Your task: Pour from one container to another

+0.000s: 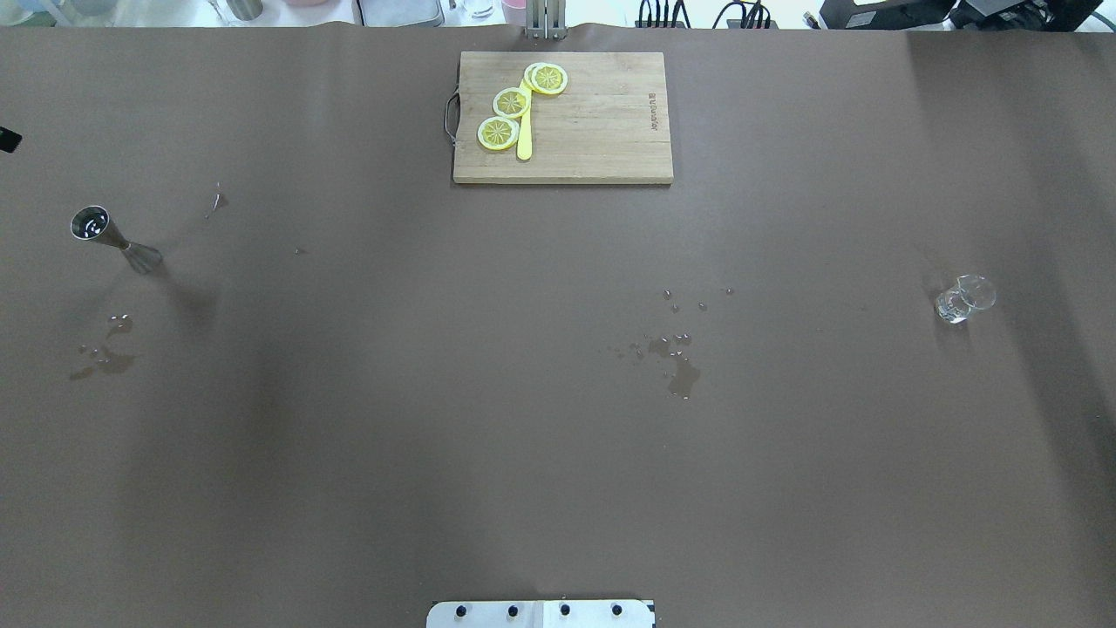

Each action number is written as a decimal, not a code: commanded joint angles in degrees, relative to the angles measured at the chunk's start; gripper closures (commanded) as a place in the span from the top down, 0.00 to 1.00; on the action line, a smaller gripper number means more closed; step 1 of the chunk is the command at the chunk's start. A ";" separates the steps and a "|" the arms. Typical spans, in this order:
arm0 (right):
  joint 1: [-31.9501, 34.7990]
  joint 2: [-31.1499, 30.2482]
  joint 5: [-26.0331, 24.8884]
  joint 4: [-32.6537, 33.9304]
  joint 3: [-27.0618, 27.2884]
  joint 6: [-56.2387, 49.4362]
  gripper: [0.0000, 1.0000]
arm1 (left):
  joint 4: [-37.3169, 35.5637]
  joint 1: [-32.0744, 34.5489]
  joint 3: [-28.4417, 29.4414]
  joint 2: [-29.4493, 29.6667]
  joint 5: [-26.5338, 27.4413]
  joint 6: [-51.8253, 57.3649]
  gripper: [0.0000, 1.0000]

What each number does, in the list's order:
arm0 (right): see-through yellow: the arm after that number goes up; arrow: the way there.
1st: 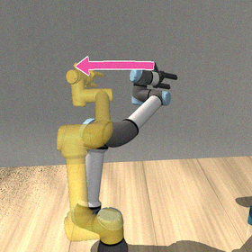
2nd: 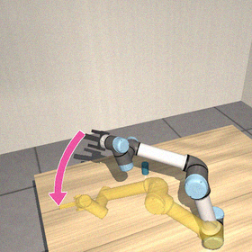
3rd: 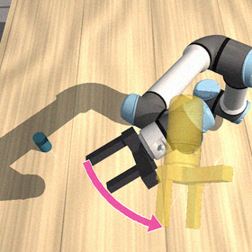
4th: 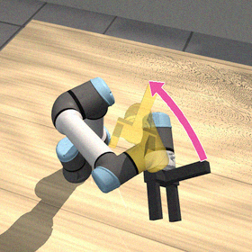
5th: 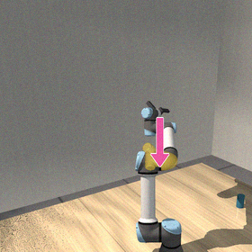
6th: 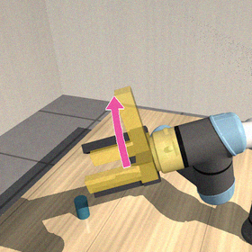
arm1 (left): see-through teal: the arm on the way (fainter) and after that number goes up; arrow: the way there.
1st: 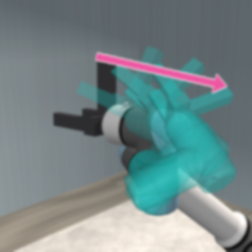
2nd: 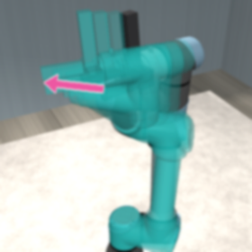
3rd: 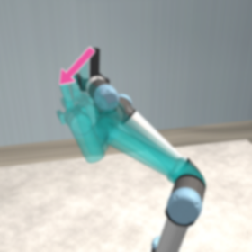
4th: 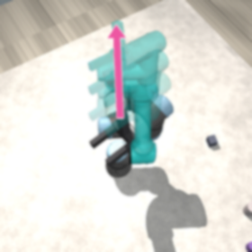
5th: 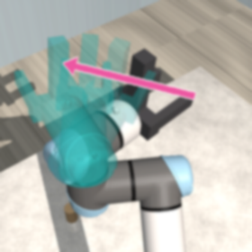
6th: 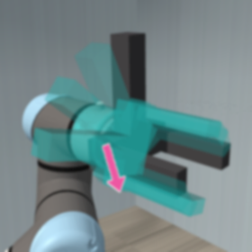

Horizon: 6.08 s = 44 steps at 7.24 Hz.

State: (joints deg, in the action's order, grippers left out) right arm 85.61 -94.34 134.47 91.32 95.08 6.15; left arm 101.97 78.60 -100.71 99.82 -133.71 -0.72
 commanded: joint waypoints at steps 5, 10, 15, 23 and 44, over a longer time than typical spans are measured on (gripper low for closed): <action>0.00 0.47 0.00 -0.01 0.28 -0.08 1.00 | -0.63 11.81 0.52 -16.57 -9.03 0.45 0.97; 0.00 0.47 0.18 -0.09 0.28 -0.08 1.00 | -10.07 11.93 1.13 -20.63 -3.96 6.39 0.98; 0.00 0.29 0.27 -0.09 0.19 -0.08 1.00 | -26.75 13.33 -1.07 -15.17 0.83 15.40 0.98; 0.00 0.56 0.18 -0.09 -0.07 -0.17 1.00 | -10.21 13.24 3.06 -17.56 -2.87 3.09 0.98; 0.00 0.38 0.18 -0.27 0.19 -0.96 1.00 | -5.29 13.16 6.39 -19.14 -3.93 3.09 0.98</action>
State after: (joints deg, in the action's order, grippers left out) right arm 85.61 -93.92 134.65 91.05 95.33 5.19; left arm 96.47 91.76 -95.51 81.13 -137.87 2.05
